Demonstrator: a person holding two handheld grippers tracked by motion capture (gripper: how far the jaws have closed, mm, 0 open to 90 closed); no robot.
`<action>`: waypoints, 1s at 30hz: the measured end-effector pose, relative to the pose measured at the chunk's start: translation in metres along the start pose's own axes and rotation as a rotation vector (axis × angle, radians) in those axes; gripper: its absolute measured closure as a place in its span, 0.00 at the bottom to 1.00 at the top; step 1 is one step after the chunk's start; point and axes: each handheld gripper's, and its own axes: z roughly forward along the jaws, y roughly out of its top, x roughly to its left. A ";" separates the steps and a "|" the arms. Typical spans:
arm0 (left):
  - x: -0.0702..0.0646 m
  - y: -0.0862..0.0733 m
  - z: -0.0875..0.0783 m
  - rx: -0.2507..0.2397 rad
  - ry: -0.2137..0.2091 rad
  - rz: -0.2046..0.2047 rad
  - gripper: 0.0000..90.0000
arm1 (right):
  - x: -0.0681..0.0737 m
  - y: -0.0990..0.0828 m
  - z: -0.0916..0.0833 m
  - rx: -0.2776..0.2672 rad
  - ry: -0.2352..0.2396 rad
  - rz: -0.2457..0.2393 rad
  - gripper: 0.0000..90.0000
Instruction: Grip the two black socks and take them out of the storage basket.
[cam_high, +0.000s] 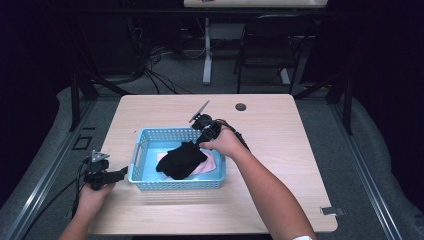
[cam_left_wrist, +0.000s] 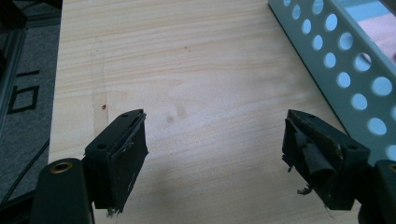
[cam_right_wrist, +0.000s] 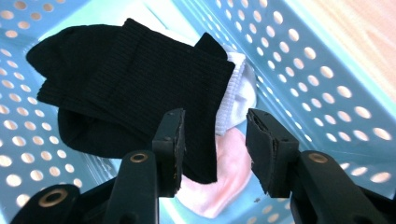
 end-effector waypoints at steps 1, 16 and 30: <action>0.000 0.000 0.000 -0.001 0.000 -0.001 0.24 | 0.000 0.000 0.003 0.004 0.001 0.009 0.65; 0.001 0.000 0.000 -0.004 -0.003 -0.007 0.24 | -0.002 -0.002 0.027 0.077 0.028 0.060 0.85; 0.001 0.000 0.000 -0.003 -0.002 -0.005 0.24 | 0.004 -0.002 0.017 0.050 0.038 0.030 0.96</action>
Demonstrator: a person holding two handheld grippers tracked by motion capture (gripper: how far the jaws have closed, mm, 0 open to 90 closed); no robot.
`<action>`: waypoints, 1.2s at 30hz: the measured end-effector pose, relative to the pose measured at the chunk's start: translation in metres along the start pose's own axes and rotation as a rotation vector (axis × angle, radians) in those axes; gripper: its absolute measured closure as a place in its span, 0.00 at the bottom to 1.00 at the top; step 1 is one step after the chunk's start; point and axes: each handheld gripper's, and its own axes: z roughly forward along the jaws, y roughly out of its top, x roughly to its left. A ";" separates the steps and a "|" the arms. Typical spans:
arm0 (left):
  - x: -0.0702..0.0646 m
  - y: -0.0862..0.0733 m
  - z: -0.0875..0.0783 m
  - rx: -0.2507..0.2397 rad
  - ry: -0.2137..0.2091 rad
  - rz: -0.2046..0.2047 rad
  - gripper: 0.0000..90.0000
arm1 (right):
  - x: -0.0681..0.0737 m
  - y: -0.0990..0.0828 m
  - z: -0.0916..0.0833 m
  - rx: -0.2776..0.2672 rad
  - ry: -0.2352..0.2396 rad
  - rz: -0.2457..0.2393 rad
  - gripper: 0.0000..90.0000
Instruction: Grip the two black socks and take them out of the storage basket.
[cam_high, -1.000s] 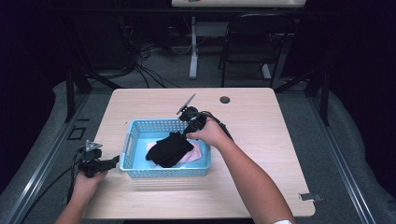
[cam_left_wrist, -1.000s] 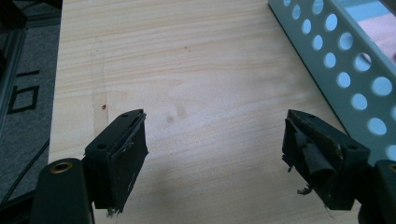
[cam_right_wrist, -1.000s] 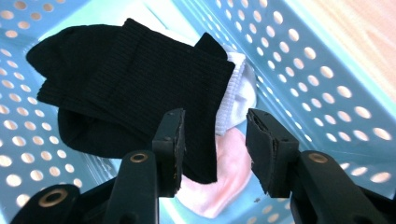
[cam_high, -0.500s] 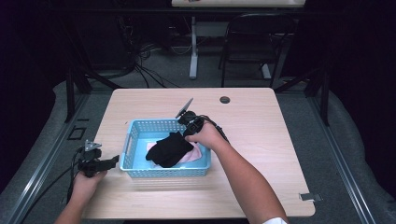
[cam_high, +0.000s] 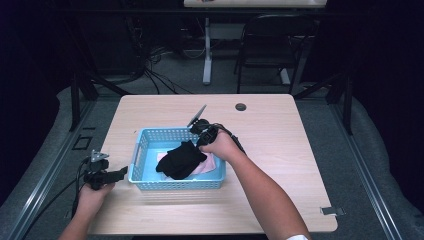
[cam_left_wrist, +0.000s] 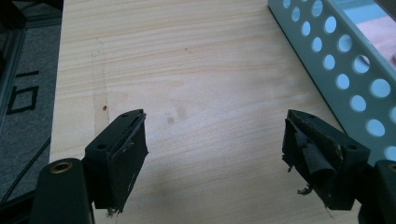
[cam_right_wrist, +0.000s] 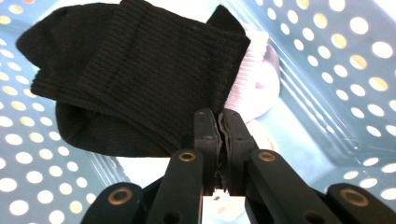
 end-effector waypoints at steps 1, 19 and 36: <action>0.000 0.000 0.000 -0.001 0.000 0.000 0.24 | 0.001 0.000 0.000 -0.009 0.001 0.004 0.97; 0.000 0.000 0.000 0.000 0.000 -0.002 0.24 | 0.032 0.012 -0.047 -0.051 -0.018 -0.114 0.97; 0.000 0.000 -0.001 -0.002 -0.002 -0.009 0.24 | 0.057 0.026 -0.124 -0.114 -0.077 -0.204 0.98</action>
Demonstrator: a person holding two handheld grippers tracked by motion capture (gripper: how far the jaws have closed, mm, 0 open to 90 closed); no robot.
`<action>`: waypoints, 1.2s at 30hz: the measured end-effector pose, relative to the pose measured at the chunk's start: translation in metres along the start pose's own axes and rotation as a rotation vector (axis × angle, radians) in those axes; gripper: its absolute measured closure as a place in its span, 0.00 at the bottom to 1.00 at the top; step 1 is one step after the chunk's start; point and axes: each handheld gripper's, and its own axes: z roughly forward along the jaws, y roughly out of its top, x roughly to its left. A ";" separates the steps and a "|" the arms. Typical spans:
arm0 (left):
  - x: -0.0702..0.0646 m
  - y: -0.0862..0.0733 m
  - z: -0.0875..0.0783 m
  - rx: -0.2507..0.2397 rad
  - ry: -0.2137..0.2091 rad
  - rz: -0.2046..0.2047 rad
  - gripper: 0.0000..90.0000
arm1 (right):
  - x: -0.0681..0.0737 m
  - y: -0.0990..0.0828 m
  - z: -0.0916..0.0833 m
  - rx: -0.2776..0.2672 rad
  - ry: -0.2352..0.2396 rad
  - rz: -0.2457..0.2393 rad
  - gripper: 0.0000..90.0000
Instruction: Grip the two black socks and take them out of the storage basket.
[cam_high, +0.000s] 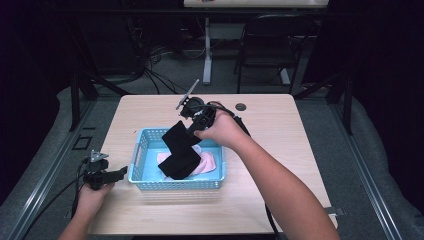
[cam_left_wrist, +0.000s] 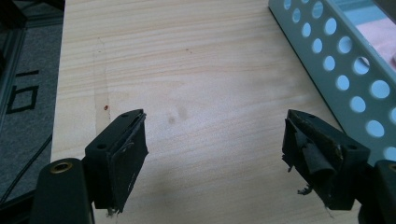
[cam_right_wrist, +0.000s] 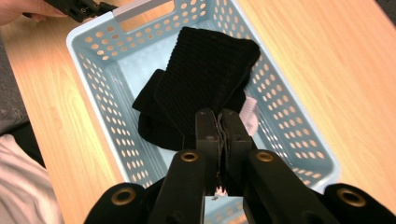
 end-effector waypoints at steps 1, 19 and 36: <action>0.000 0.000 0.000 -0.001 0.001 0.002 0.24 | 0.001 0.000 -0.004 -0.002 -0.005 0.001 0.98; 0.000 0.000 0.000 0.000 0.002 0.000 0.24 | -0.007 -0.034 -0.072 -0.006 -0.079 -0.008 0.98; -0.001 -0.001 0.001 0.008 0.009 0.006 0.24 | -0.020 -0.109 -0.112 0.030 -0.151 0.075 0.98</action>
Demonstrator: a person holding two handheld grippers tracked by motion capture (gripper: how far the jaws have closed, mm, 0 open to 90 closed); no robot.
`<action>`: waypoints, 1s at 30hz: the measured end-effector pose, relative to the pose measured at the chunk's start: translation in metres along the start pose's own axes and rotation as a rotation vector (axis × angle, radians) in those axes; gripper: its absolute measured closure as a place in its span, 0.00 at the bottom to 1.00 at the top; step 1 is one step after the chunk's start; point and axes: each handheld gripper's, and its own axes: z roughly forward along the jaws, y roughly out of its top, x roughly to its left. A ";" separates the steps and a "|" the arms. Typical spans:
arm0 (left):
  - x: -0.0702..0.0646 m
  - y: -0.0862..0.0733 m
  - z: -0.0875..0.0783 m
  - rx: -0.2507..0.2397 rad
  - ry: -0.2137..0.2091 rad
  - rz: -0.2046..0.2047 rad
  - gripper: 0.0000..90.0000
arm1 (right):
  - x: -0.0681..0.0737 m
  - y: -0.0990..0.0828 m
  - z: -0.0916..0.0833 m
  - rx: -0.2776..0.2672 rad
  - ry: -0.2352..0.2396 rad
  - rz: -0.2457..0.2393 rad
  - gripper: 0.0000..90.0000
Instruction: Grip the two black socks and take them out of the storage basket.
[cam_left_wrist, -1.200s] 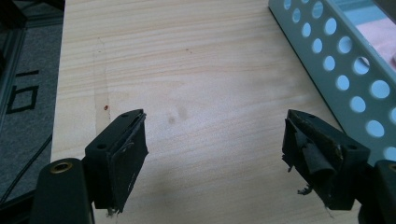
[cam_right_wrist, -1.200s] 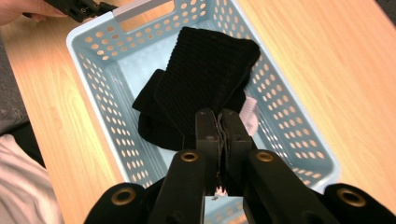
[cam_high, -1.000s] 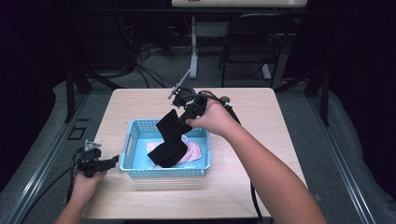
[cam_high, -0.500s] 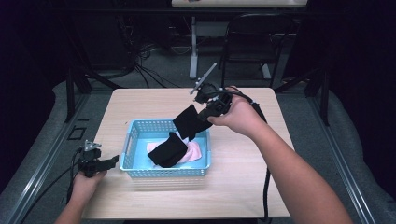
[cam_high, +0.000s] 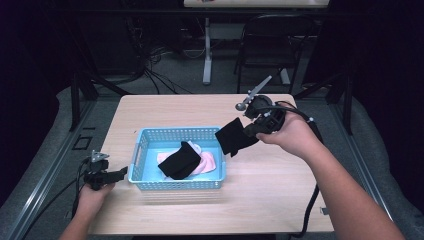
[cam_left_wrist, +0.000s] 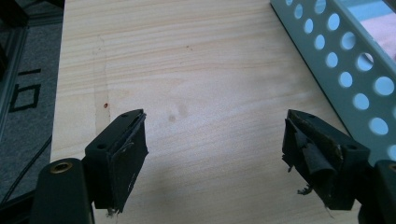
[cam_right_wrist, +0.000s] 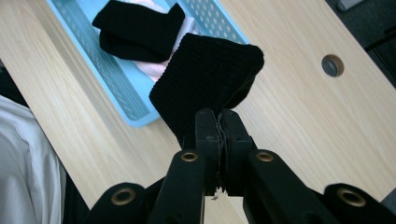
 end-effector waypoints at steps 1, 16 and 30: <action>0.000 0.000 0.000 0.002 0.001 -0.001 0.24 | -0.001 -0.004 0.000 0.003 0.001 0.007 0.98; 0.000 -0.001 0.001 0.008 0.004 0.003 0.24 | -0.010 -0.044 0.057 0.065 0.072 0.080 0.98; -0.001 -0.001 0.002 0.016 0.005 0.004 0.24 | -0.052 -0.106 0.120 0.243 0.020 0.233 0.97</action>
